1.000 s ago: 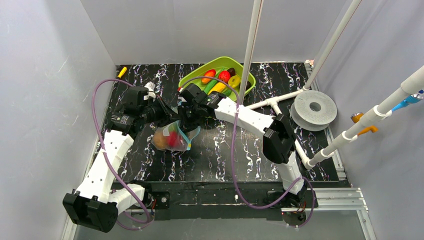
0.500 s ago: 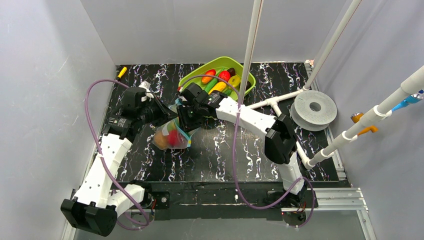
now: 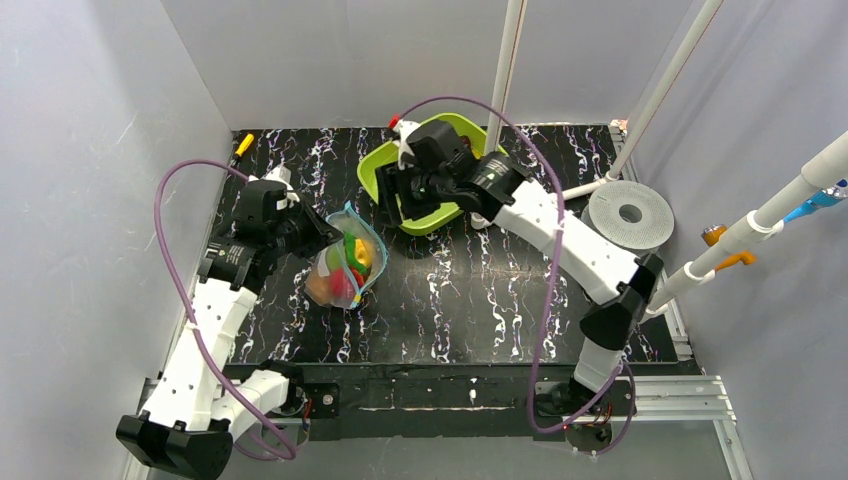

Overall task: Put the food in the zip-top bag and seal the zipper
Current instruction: Place the fake vegetable in the zipper food storage bag.

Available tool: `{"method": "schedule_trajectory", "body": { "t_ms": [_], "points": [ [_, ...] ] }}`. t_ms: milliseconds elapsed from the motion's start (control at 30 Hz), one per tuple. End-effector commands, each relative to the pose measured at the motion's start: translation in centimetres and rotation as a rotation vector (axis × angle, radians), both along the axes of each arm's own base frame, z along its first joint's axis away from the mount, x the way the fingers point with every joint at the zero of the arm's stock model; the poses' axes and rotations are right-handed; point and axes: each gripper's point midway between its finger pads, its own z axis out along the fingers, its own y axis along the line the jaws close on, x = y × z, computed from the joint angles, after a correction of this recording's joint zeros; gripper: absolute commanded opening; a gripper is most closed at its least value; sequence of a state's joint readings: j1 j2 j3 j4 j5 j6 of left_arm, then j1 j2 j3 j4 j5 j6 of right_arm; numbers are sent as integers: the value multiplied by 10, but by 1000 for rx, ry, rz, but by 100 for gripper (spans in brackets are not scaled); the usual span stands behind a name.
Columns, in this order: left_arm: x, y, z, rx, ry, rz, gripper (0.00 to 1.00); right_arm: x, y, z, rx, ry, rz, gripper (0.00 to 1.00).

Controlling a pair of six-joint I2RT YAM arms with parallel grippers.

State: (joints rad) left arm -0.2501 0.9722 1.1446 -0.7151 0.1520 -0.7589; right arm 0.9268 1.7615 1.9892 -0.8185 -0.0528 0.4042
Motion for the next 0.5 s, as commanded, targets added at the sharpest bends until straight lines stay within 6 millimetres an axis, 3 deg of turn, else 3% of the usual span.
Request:
{"method": "schedule_trajectory", "body": {
  "t_ms": [0, 167, 300, 467],
  "points": [
    [-5, 16, 29, 62, -96, 24, 0, 34, -17, 53, 86, -239, -109, 73],
    [-10, 27, 52, 106, -165, 45, 0, 49, -20, 54, 114, -204, -118, 79],
    [-11, 29, 64, 105, -197, 48, 0, 23, 7, 40, 177, -47, 64, 85],
    [-9, 27, 62, 98, -195, 49, 0, -15, 42, -1, 237, 218, 166, 85]
  ]
}}
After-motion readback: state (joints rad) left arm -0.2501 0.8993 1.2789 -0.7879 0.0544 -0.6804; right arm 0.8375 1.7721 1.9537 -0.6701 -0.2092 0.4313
